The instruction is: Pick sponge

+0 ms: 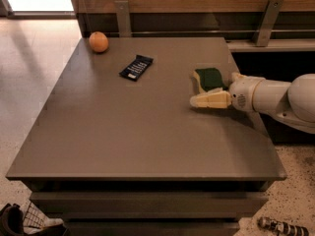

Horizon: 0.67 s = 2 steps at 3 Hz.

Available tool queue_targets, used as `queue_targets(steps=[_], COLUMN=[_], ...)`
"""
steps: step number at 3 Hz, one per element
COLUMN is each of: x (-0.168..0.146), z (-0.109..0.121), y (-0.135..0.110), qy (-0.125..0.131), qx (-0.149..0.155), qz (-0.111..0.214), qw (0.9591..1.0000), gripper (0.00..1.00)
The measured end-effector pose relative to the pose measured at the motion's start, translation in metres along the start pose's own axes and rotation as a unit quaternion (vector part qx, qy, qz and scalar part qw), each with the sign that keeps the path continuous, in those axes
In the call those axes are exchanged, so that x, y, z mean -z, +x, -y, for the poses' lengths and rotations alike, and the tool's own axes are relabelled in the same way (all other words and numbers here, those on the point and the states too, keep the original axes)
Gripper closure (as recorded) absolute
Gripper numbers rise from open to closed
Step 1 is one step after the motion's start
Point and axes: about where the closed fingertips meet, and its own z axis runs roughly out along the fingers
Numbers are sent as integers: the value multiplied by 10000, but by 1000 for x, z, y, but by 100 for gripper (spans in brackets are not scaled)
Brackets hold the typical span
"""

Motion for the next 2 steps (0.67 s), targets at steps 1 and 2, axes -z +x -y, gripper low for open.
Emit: queue_targets(steps=[1, 2], x=[-3, -4], z=[-2, -4], y=[1, 0], qy=[-27, -41], qx=[-2, 1], qz=[4, 4], qw=[10000, 10000], gripper=[20, 43])
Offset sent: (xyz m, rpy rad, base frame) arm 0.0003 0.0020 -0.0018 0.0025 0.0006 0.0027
